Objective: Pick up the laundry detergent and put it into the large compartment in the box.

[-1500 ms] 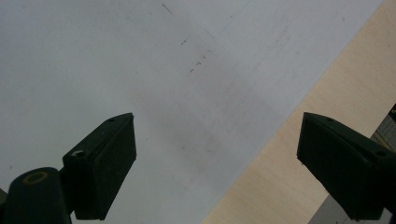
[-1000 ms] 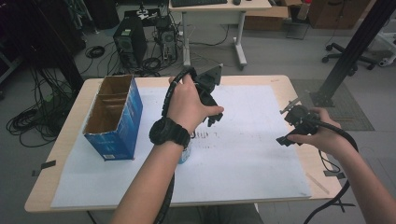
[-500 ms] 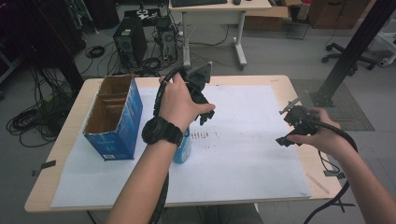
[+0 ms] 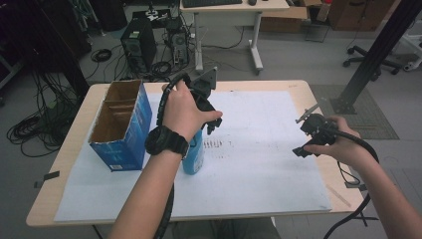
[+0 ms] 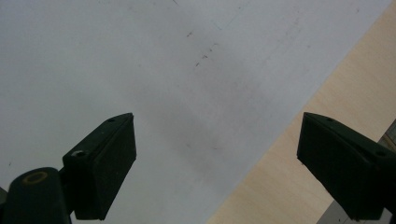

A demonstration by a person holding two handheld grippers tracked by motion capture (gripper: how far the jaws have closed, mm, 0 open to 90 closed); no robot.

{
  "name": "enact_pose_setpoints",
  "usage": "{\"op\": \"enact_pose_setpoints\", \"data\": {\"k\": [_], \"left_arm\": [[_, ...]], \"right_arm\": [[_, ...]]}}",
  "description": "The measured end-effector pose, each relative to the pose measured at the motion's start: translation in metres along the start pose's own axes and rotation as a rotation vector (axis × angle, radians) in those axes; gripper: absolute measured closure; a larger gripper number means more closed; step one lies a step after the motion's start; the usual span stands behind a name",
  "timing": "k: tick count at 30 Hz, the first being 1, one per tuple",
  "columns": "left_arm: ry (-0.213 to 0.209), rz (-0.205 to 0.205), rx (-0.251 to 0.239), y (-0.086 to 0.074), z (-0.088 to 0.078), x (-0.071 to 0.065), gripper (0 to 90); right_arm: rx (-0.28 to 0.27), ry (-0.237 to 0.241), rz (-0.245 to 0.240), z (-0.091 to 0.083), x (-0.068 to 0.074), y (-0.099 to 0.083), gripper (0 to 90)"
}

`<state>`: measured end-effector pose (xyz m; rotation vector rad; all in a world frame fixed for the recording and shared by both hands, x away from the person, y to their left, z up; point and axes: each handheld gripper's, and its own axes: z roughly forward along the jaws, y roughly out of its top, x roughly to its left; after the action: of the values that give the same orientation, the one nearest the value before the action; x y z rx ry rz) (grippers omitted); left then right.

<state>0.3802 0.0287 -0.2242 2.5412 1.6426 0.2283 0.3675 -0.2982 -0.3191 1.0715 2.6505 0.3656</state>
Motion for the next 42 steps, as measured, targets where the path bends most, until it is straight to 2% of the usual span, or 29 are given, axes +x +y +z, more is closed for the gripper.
{"op": "enact_pose_setpoints", "data": {"k": [11,42], "left_arm": [[-0.002,-0.01,0.013,-0.001,0.006,0.005,11.2],[-0.015,-0.013,0.044,-0.006,0.031,0.004,11.2]], "right_arm": [[0.004,0.003,-0.002,0.002,0.0,0.001,11.7],[0.012,0.004,-0.006,0.007,0.002,-0.002,11.6]]}}
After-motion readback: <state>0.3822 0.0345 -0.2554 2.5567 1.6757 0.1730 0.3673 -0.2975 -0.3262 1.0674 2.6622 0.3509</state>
